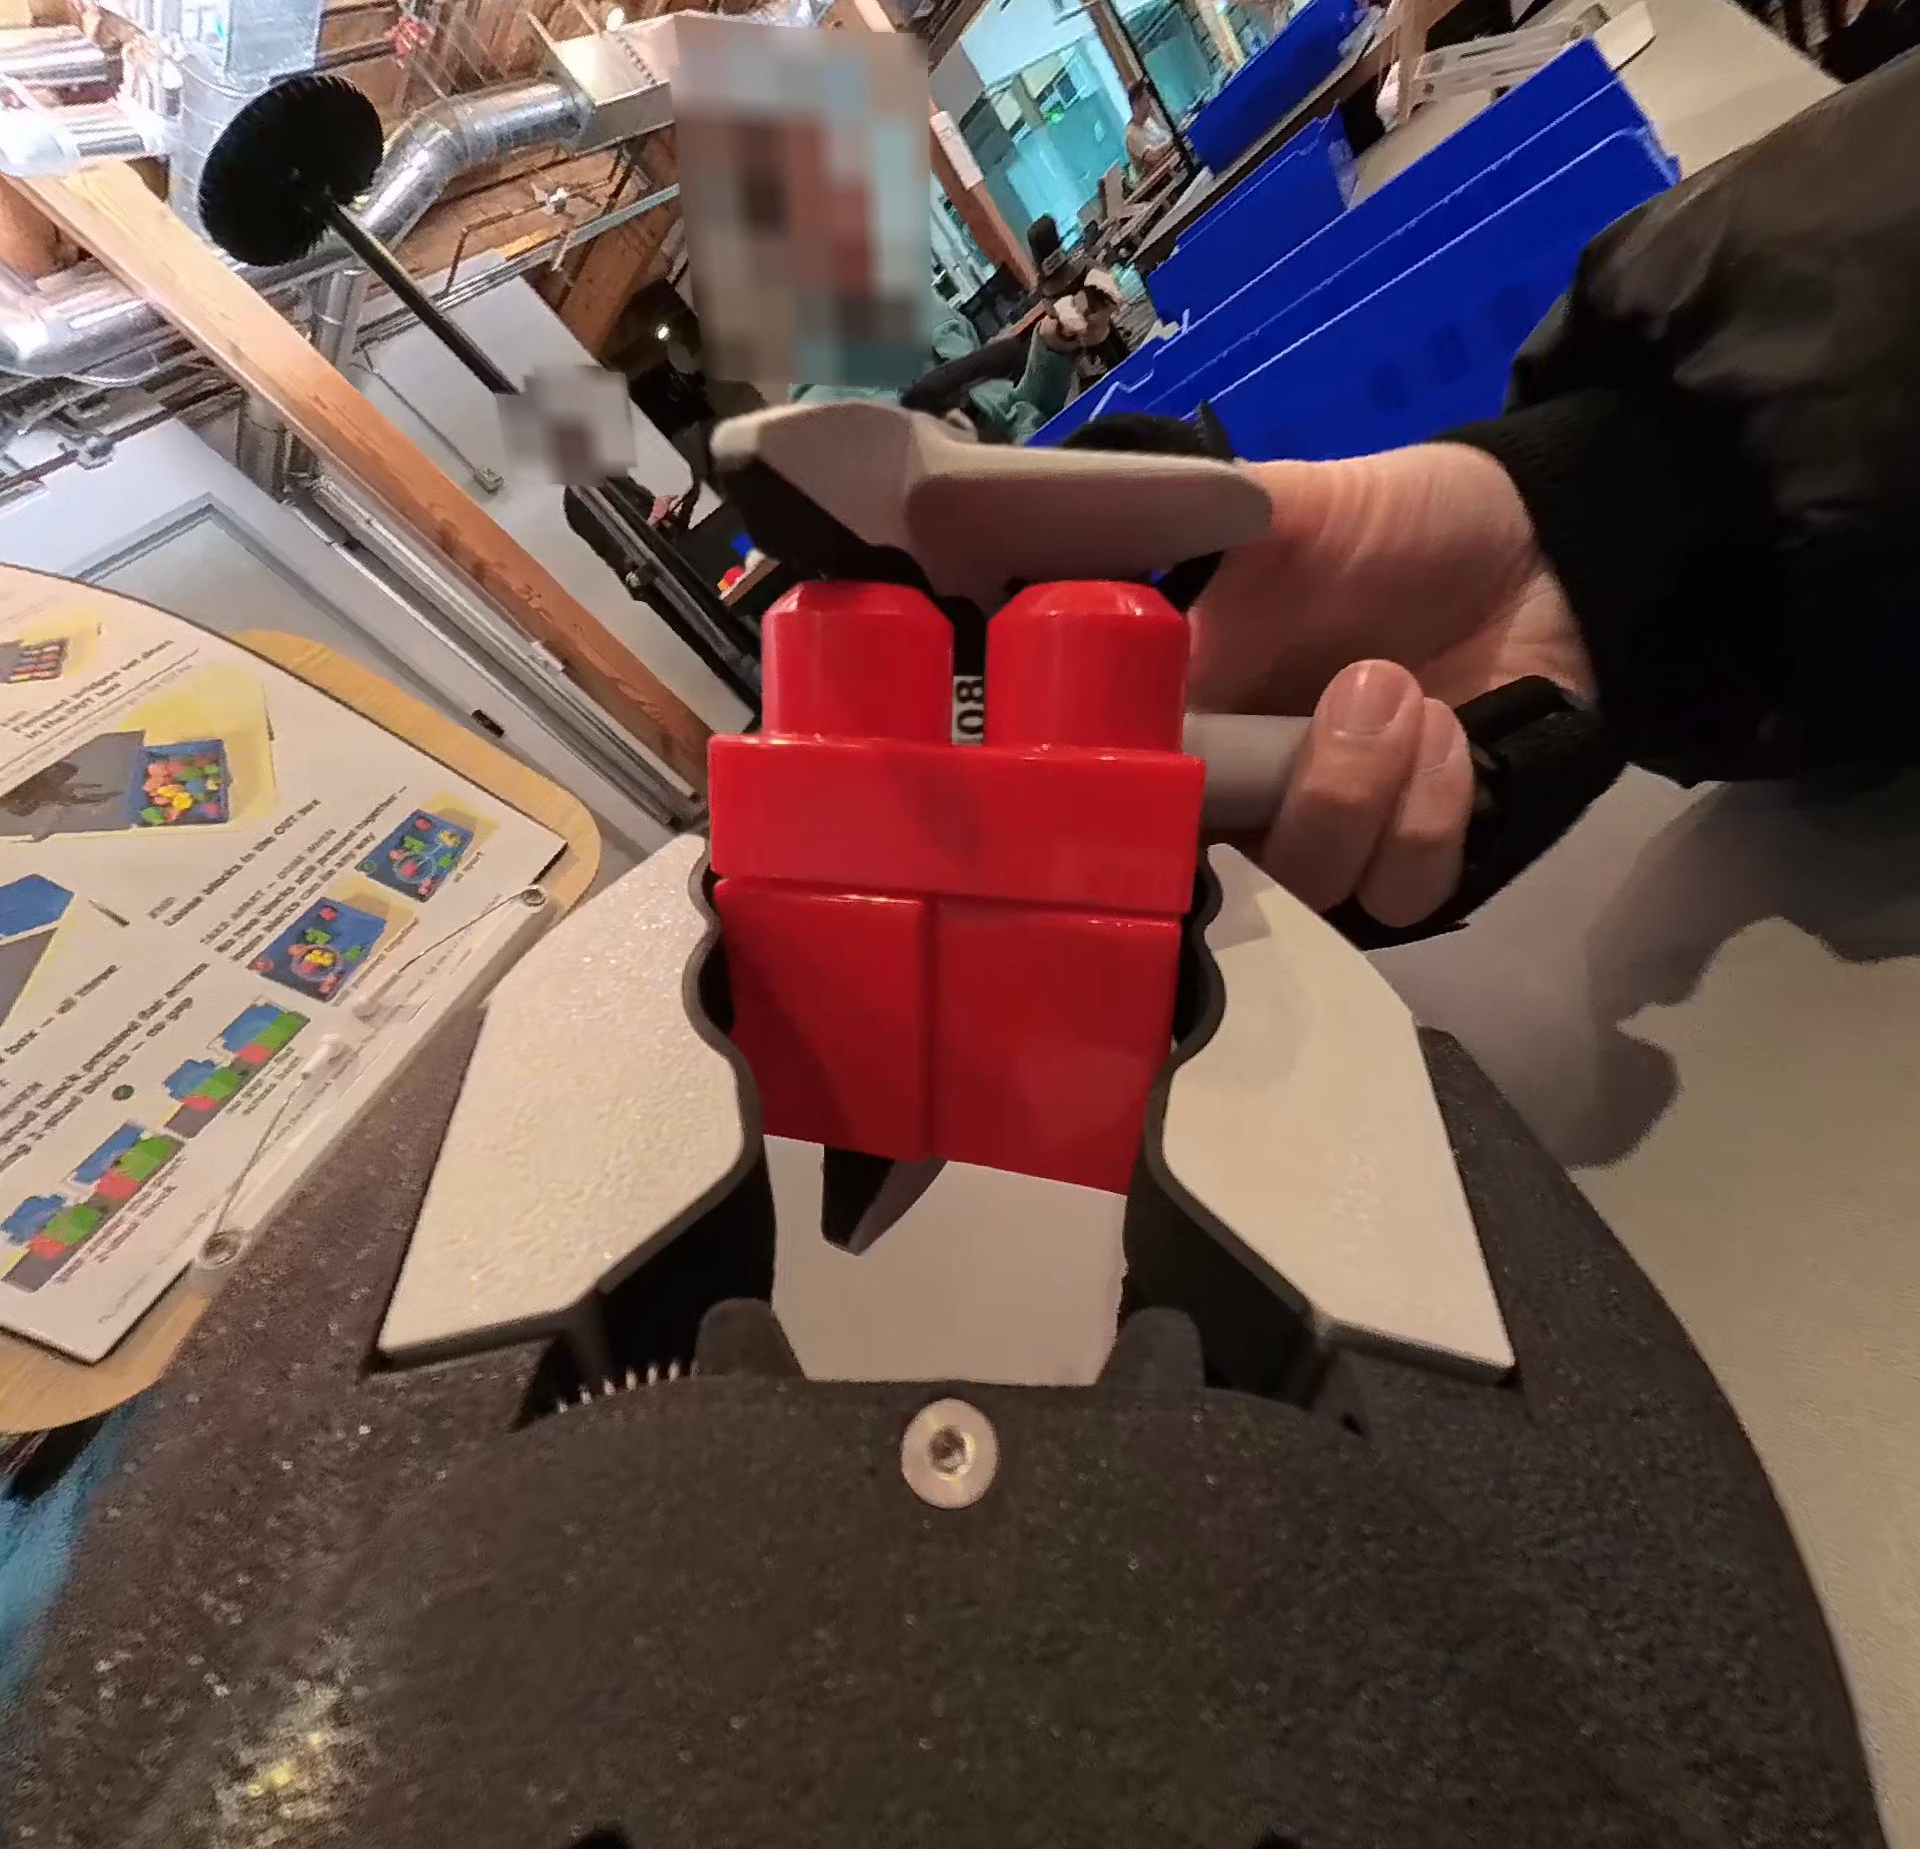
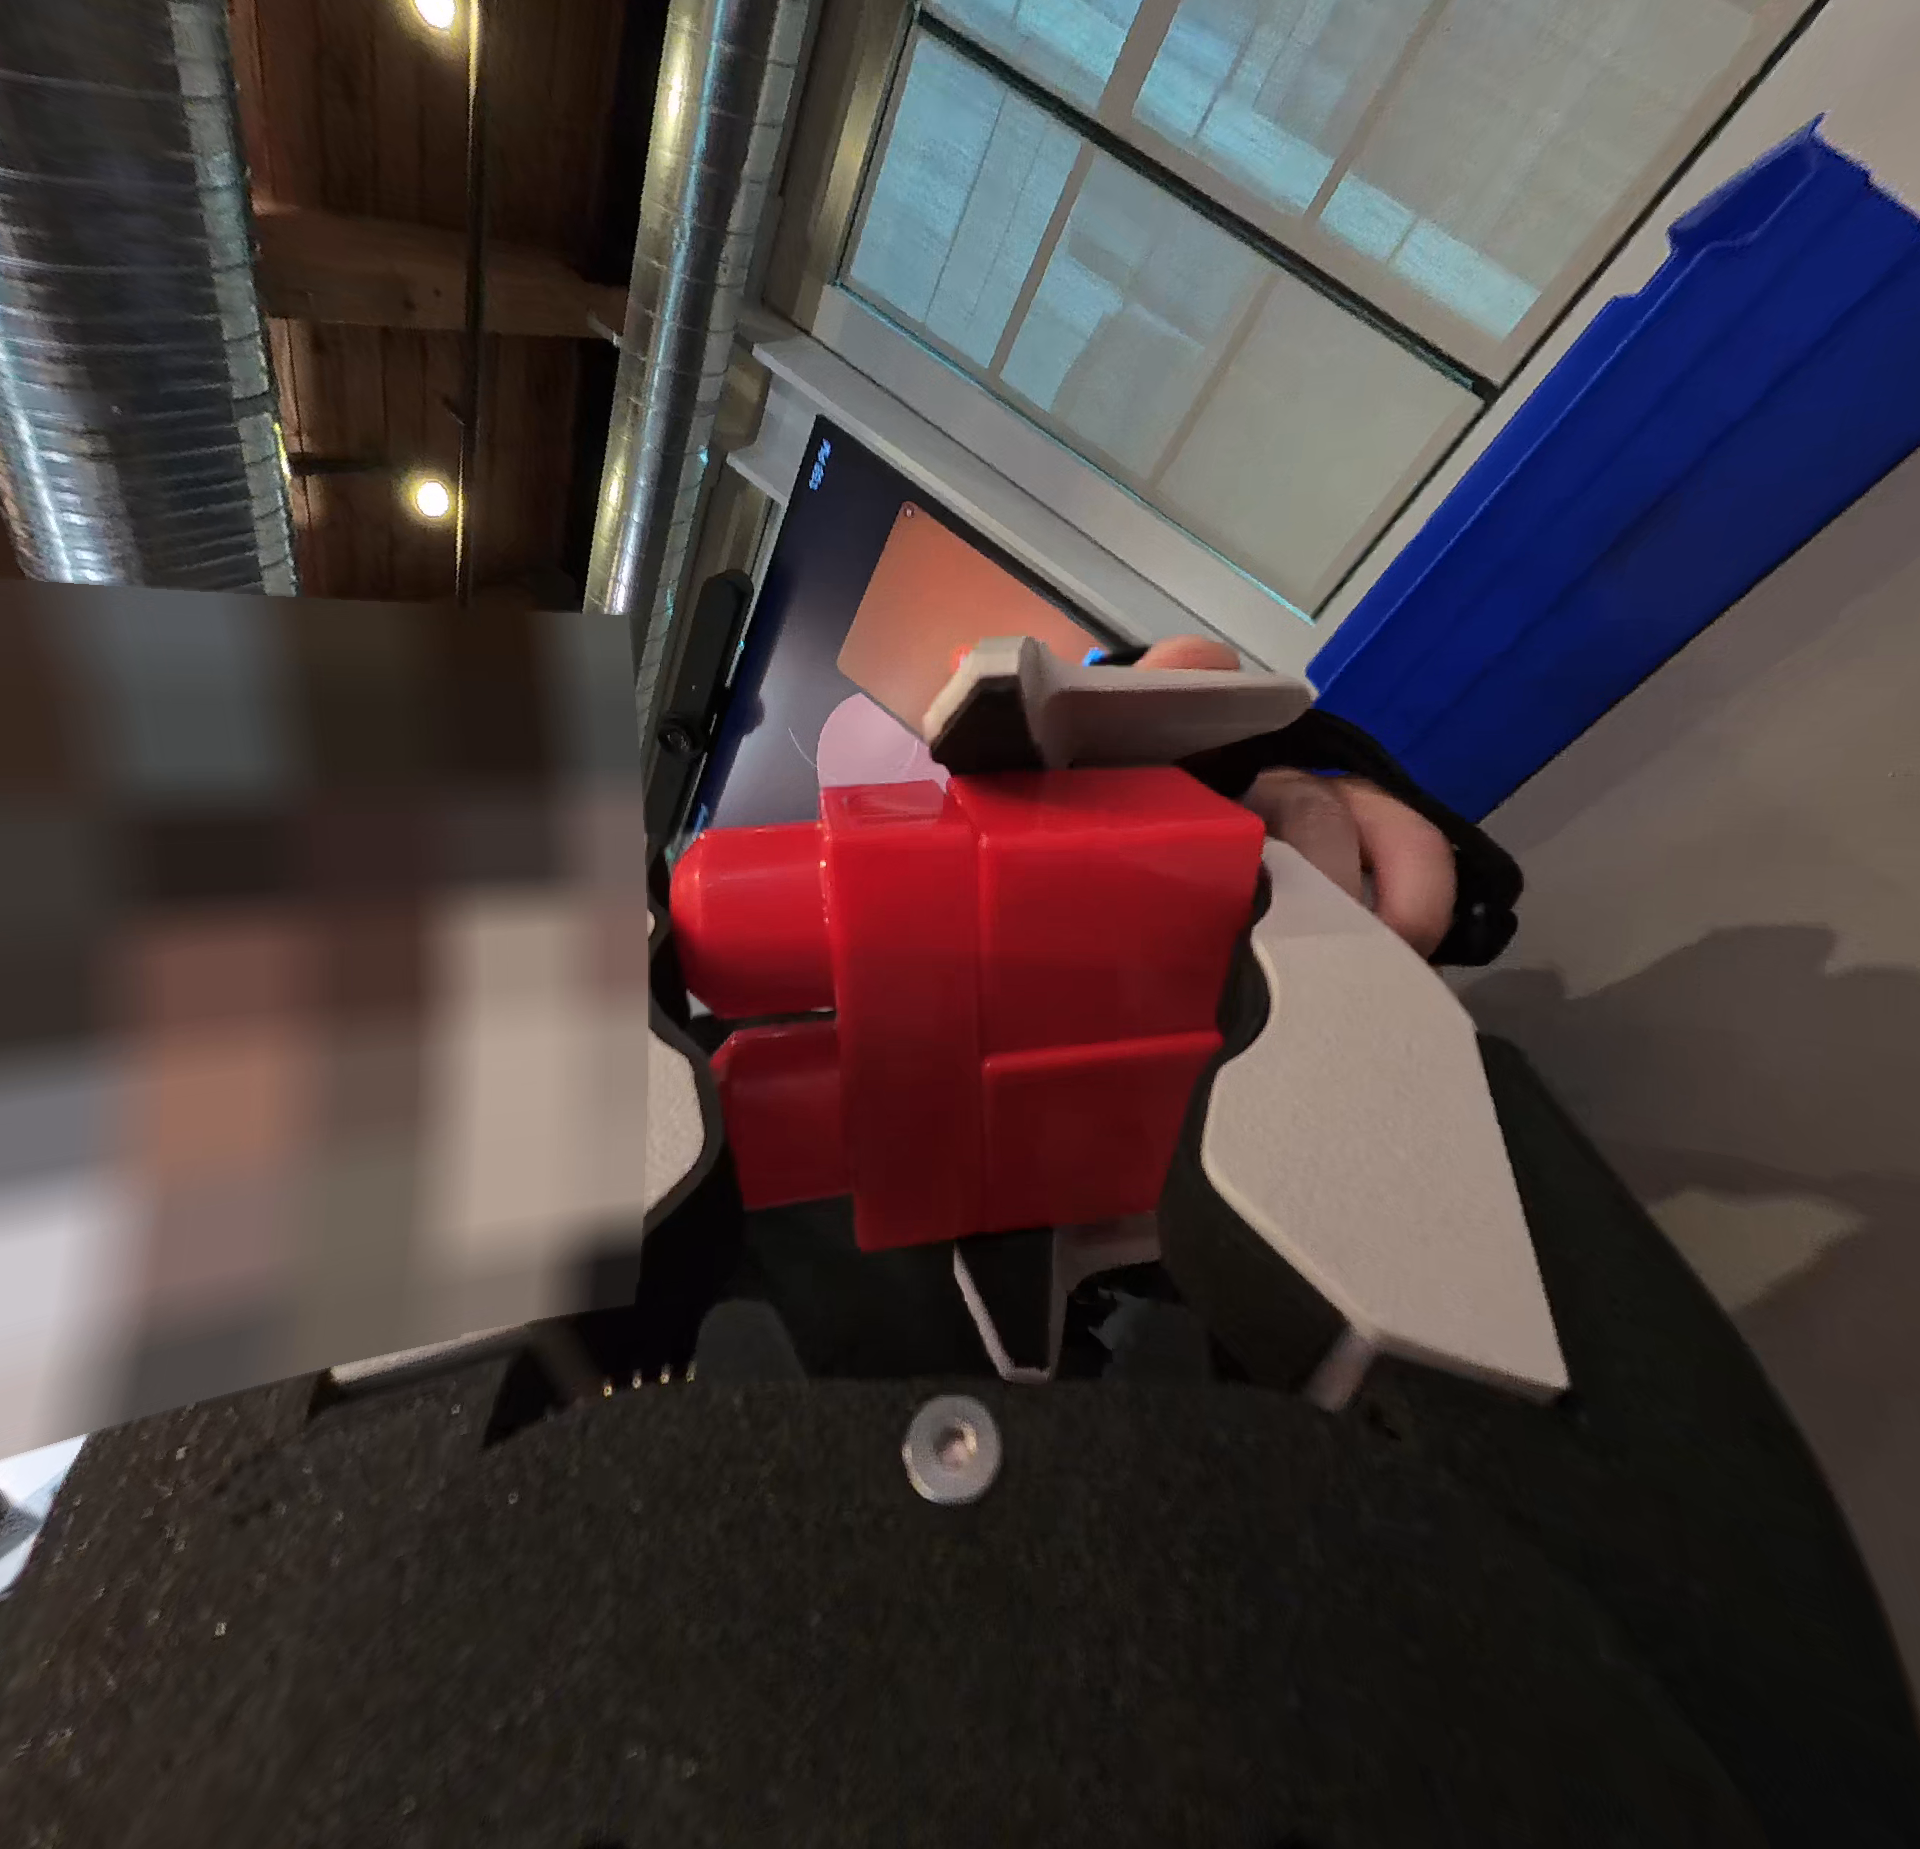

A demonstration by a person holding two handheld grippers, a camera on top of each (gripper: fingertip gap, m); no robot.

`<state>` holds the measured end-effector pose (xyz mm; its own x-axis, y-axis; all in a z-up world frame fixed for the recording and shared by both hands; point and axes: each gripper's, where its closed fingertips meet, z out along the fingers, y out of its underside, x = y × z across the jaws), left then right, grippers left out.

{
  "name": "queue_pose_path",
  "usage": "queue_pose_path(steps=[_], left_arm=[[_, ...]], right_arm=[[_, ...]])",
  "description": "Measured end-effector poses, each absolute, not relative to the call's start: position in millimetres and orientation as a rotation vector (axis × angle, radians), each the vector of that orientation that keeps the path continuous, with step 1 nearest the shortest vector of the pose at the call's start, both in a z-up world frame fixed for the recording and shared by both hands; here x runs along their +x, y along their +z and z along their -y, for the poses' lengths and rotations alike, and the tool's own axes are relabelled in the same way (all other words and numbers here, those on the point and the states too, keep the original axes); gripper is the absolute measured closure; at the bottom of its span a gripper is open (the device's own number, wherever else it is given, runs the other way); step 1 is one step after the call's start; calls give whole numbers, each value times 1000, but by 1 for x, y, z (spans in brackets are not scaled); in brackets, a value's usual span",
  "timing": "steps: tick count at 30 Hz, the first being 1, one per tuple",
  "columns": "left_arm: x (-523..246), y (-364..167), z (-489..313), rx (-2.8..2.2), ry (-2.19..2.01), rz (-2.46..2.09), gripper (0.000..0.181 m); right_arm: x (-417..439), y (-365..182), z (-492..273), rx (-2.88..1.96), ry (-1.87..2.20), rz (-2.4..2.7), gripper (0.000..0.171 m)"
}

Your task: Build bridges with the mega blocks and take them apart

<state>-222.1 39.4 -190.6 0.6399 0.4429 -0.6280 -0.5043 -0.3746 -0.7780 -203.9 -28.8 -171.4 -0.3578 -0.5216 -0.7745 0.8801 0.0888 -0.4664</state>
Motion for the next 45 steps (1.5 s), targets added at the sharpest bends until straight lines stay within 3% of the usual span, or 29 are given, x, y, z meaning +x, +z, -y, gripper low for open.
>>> queue_pose_path(steps=[2, 5, 11, 13, 15, 17, 24, 28, 33, 38, 41, 43, 45], left_arm=[[-225, -189, -37, -1677, 1046, -44, 97], [-242, -185, -24, -1691, 1232, 29, 97], [-274, -193, 3, -1787, 1467, 247, 97], [-276, -191, 5, -1786, 1496, 286, 97], [-276, -193, 6, -1795, 1487, 314, 97], [-276, -196, 4, -1811, 1480, 314, 97], [-267, -190, -3, -1743, 1356, 342, 101], [-264, -183, -2, -1696, 1250, 378, 99], [-263, -191, -5, -1708, 1035, 429, 115], [-258, -206, -16, -1769, 888, 417, 128], [-253, -221, -25, -1827, 795, 380, 143], [-243, -235, -35, -1895, 681, 310, 181], [-239, -244, -41, -1920, 614, 293, 181]], right_arm=[[-207, -170, 30, 440, -1568, -1156, 69], [-219, -169, 18, 499, -1643, -1309, 52], [-263, -184, 5, 737, -2008, -1956, 69], [-259, -193, 8, 710, -1960, -2074, 104], [-256, -198, 13, 695, -1951, -2108, 112], [-250, -200, 19, 668, -1931, -2105, 135], [-258, -199, 7, 772, -1943, -2071, 135], [-259, -176, -26, 814, -1900, -1793, 135], [-243, -134, -86, 775, -1850, -1718, 135], [-231, -106, -175, 852, -1879, -2103, 135], [-233, -97, -261, 962, -1811, -2432, 135], [-231, -94, -322, 989, -1738, -2623, 135], [-231, -102, -378, 1052, -1629, -2780, 135]])
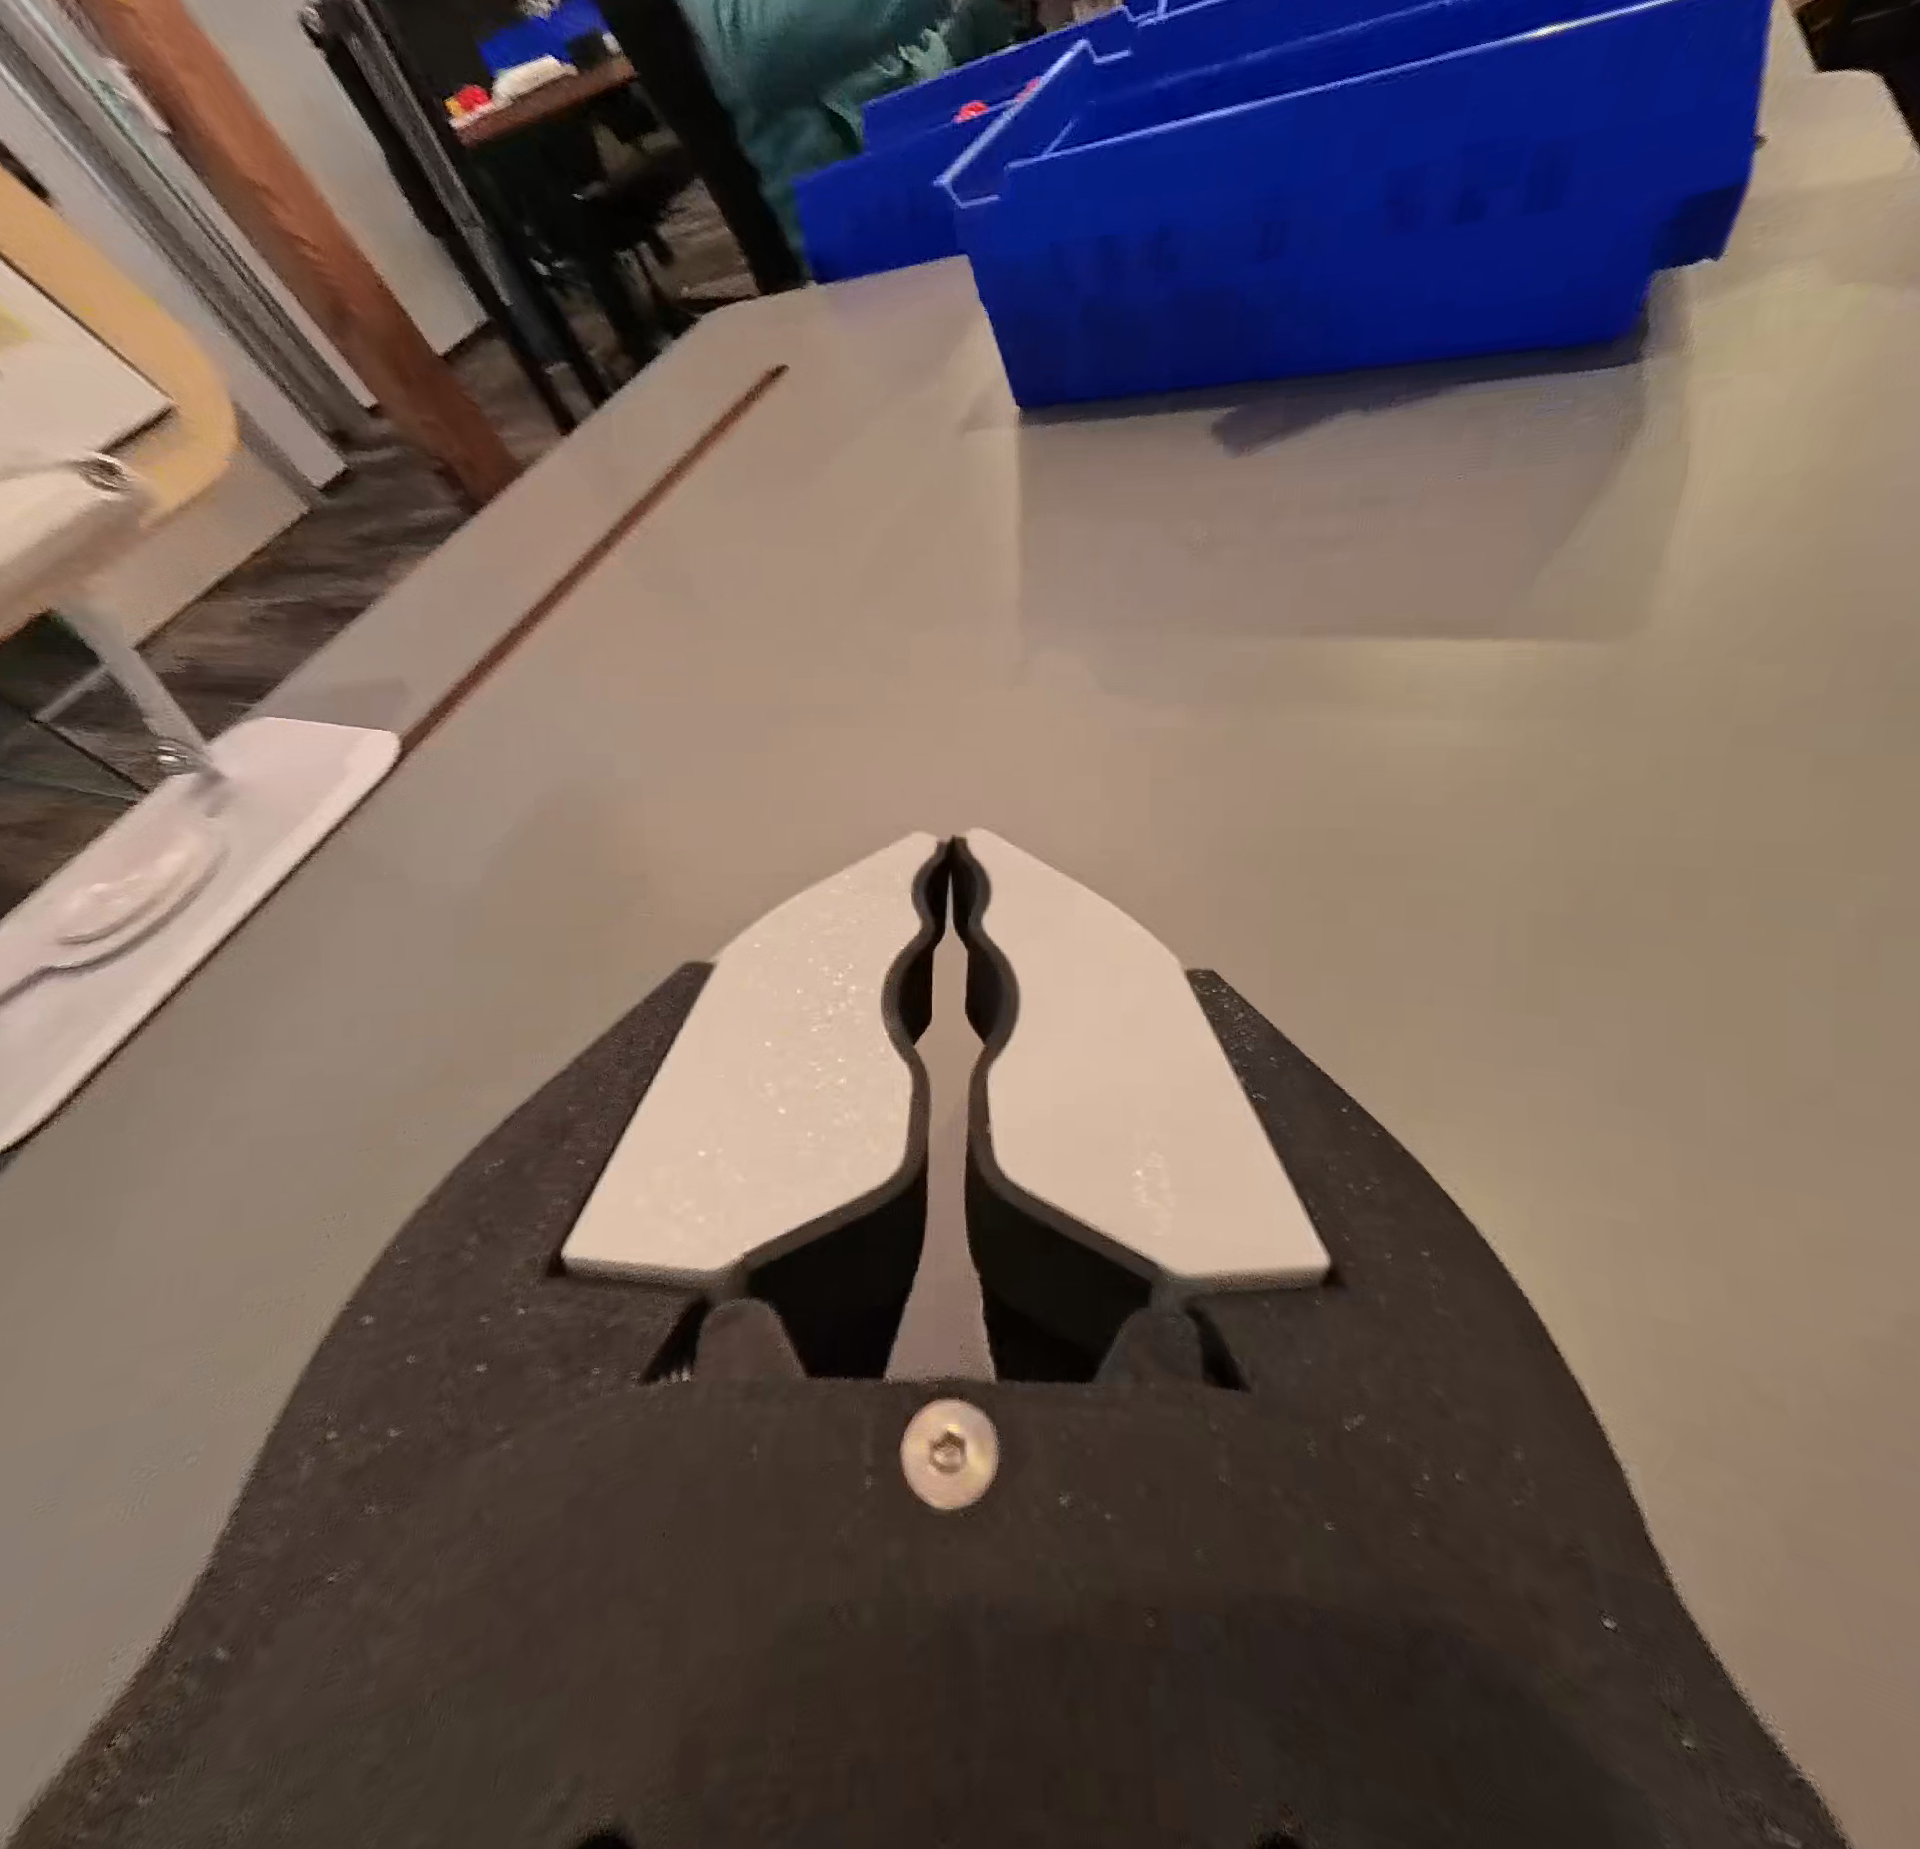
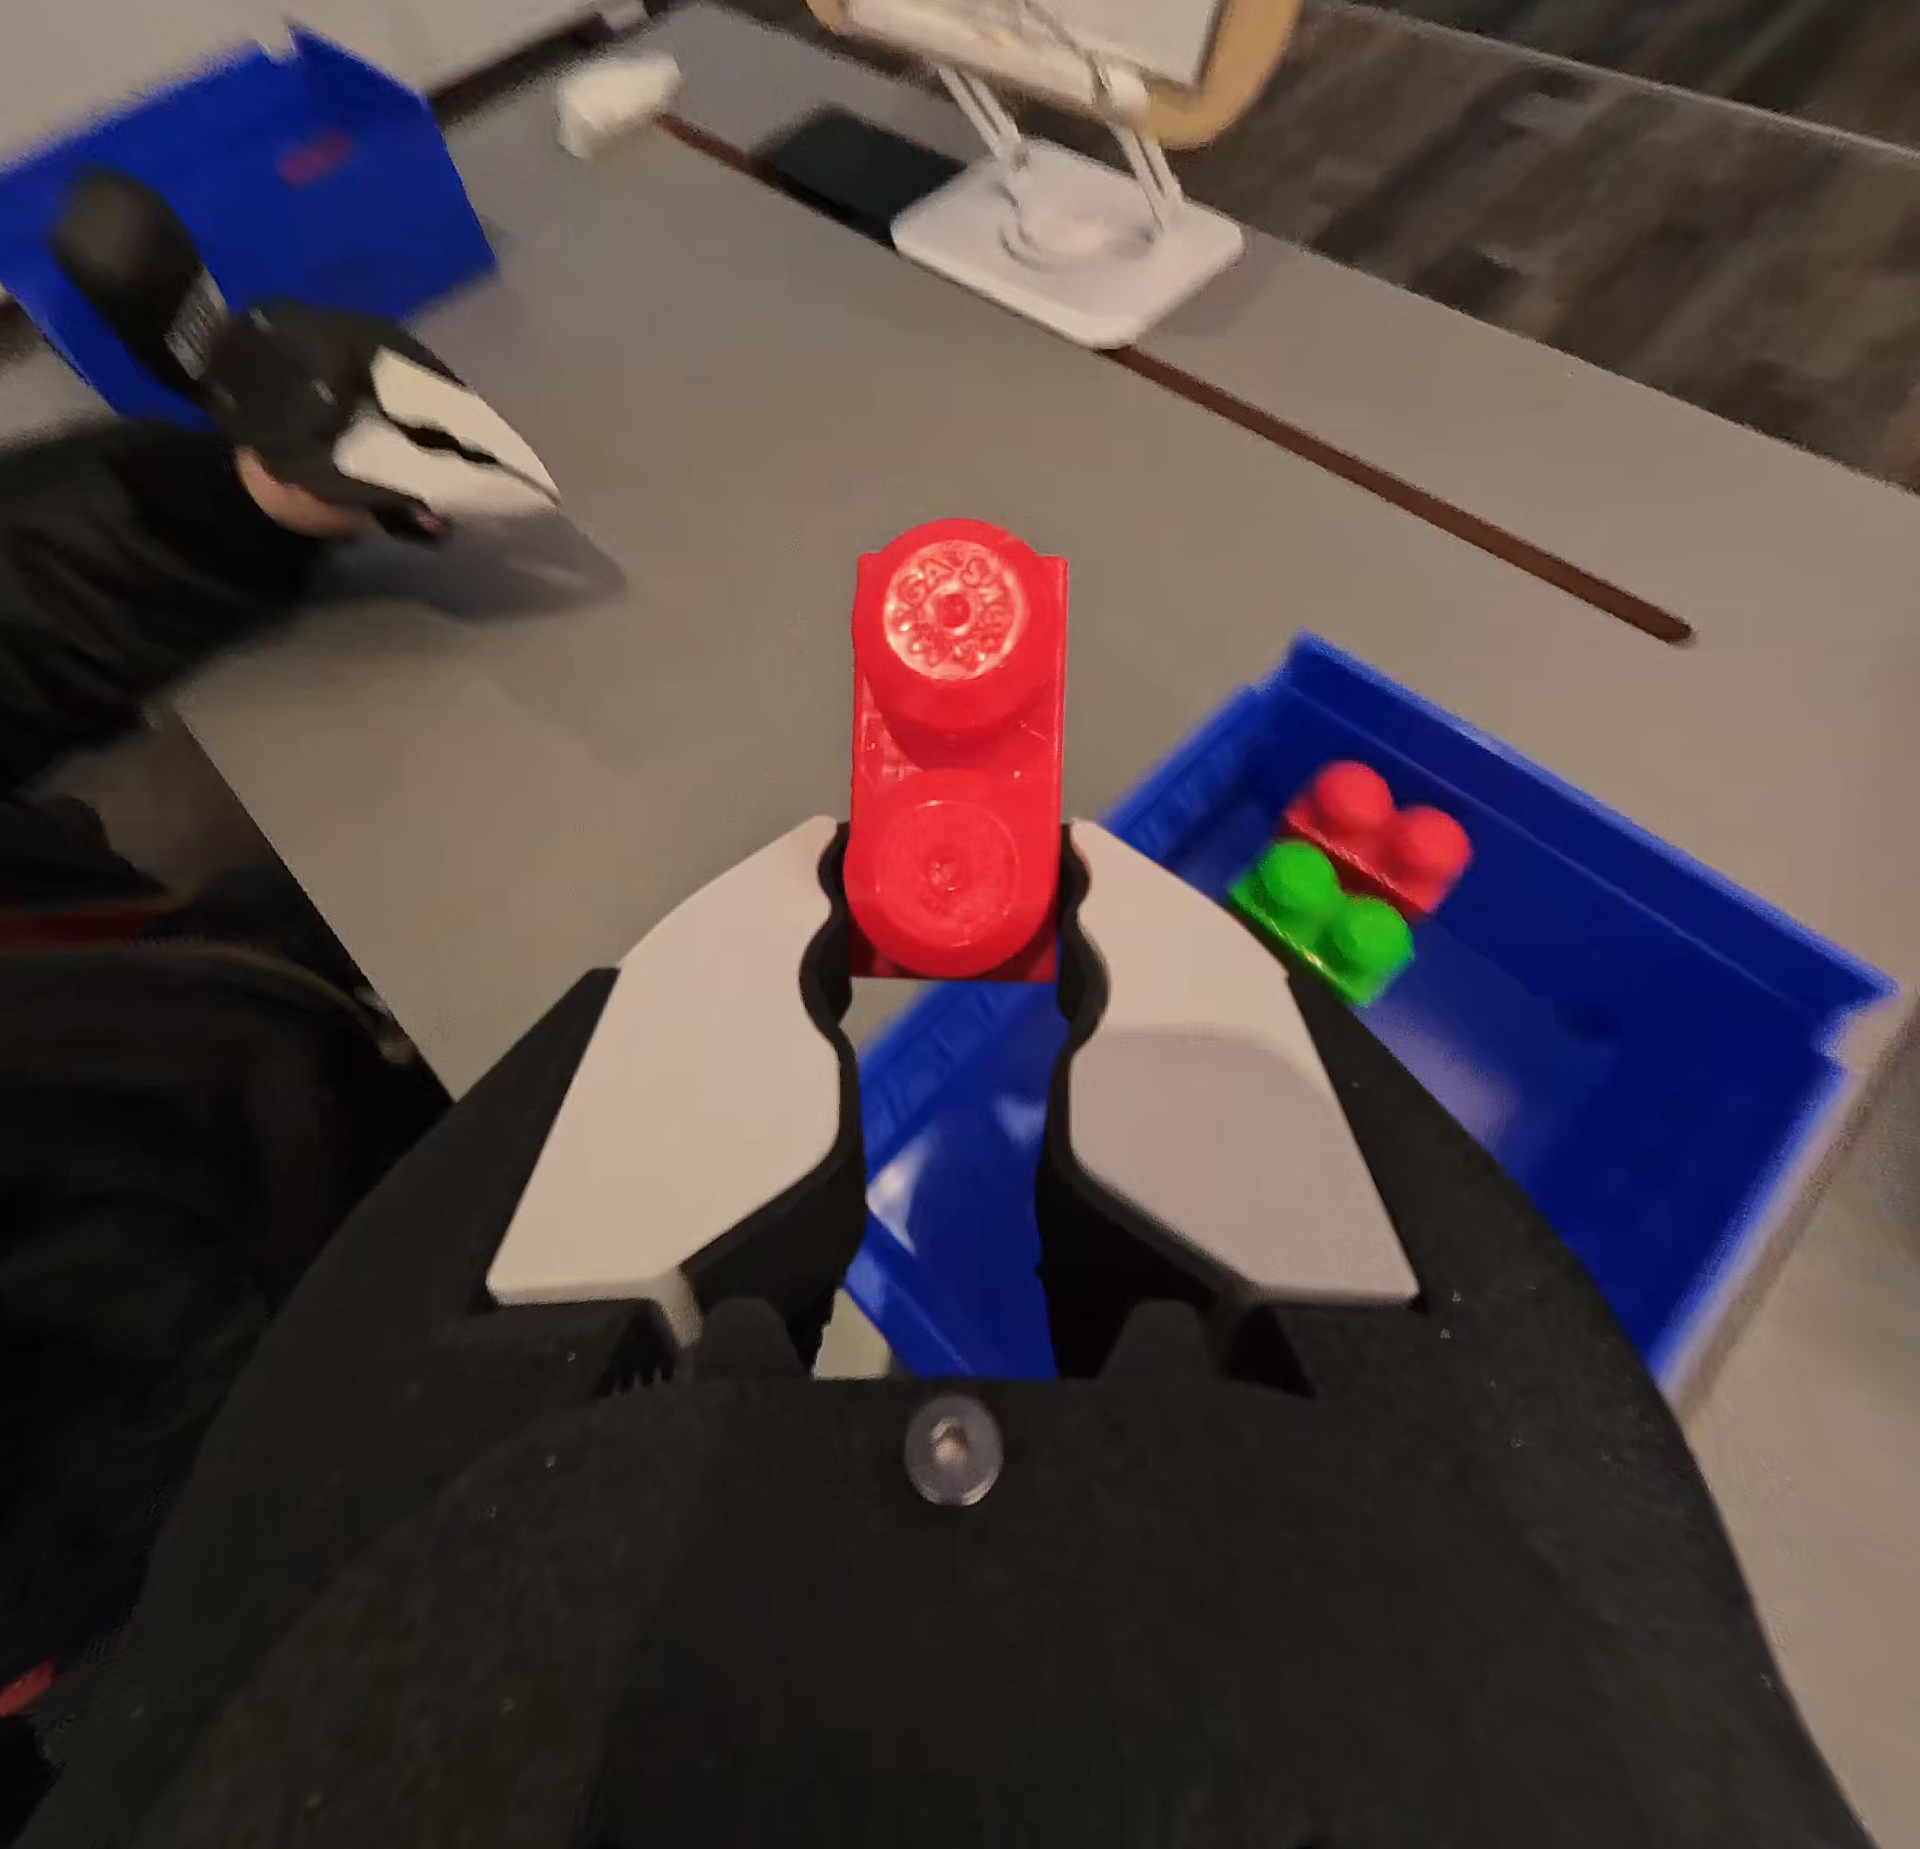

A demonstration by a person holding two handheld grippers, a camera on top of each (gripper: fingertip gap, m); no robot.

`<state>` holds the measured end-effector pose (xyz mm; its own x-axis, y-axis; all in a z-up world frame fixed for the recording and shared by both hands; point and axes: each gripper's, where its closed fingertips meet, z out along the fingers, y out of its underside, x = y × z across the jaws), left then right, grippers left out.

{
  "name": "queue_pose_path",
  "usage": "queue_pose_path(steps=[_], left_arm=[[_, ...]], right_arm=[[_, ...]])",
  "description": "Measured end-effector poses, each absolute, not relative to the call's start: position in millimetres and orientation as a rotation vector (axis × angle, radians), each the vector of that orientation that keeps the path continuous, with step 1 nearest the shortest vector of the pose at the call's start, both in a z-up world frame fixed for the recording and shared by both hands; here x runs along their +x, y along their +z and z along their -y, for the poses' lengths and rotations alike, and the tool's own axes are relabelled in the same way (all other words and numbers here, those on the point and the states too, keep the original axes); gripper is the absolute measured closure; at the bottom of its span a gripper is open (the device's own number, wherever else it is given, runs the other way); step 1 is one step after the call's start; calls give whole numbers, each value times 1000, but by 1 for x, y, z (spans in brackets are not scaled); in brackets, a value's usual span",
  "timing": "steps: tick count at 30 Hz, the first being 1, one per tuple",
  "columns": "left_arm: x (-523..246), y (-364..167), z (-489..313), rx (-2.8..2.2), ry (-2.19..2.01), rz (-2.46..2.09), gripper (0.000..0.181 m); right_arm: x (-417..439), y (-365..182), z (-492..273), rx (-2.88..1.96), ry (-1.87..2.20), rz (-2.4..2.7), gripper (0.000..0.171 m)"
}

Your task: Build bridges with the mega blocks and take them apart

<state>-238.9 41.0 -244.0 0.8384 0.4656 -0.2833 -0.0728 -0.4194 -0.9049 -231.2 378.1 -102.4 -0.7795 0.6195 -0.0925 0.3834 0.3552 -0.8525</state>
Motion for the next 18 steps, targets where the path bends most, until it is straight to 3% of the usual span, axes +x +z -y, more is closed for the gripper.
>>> queue_pose_path(steps=[5, 12, 18], left_arm=[[-237, -253, -49, -1905, 524, 299, 181], [-225, -248, -58, -1850, 498, 221, 181], [-221, -235, -64, -1780, 505, 230, 181]], right_arm=[[-224, -169, -443, -879, 1135, 2604, 135], [-238, -263, -445, -573, 727, 2922, 134], [-251, -291, -433, -323, 659, 2967, 134]])
